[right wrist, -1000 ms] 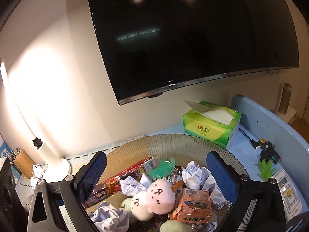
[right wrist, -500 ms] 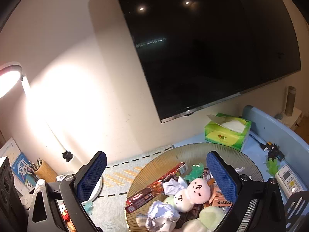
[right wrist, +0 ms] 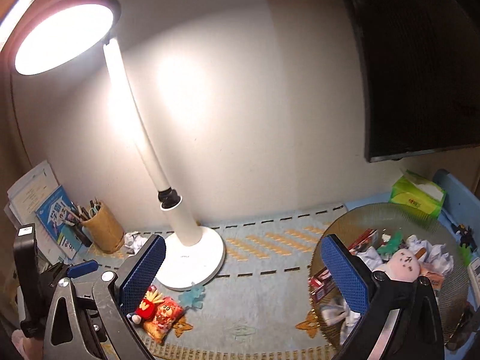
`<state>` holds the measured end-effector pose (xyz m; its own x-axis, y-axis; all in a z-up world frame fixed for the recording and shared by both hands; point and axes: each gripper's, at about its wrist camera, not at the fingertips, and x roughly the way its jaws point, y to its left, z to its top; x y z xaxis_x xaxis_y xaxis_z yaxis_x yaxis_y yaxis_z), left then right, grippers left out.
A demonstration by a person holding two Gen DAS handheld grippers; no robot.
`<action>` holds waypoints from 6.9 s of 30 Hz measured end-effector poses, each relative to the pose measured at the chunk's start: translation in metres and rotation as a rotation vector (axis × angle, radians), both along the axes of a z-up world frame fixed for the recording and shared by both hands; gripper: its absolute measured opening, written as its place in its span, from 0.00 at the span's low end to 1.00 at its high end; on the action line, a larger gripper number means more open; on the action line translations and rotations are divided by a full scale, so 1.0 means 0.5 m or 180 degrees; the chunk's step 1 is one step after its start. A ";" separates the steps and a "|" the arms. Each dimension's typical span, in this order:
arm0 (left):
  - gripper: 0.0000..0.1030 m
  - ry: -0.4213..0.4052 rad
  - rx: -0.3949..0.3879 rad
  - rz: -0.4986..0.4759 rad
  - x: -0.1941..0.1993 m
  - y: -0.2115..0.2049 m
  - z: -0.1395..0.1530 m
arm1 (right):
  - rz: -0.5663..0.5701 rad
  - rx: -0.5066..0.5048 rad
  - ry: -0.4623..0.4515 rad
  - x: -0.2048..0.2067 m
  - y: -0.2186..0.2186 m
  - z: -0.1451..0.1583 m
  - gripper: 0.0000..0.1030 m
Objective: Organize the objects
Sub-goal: 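Bring both tools back over the plush cat and blue figure, then grasp the white cat plush with the left tool while the right tool grasps the blue figure, then carry the cat plush and blue figure to the amber bowl and open both tools, then bring both tools back over the paper ball and orange snack bag, then grasp a paper ball with the left tool while the right tool grasps the orange snack bag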
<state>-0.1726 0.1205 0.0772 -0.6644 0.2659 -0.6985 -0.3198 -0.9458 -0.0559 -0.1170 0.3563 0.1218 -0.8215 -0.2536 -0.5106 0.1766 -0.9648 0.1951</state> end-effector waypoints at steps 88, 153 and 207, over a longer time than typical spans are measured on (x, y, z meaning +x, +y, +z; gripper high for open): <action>0.47 0.0998 0.0677 -0.0122 0.074 0.171 0.078 | 0.0032 -0.0444 0.0422 0.071 0.085 -0.038 0.38; 1.00 0.0412 0.0067 -0.1375 0.076 0.541 0.053 | -0.0980 -0.0134 -0.0147 -0.051 0.377 -0.015 1.00; 1.00 -0.0435 0.0303 0.0646 -0.216 -0.042 -0.198 | 0.0485 0.0906 -0.1042 -0.047 -0.376 -0.337 1.00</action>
<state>-0.2805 0.0996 -0.0220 -0.6121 0.2057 -0.7636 -0.1074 -0.9782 -0.1775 -0.1404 0.1683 -0.0465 -0.5695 -0.1711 -0.8040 0.2937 -0.9559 -0.0046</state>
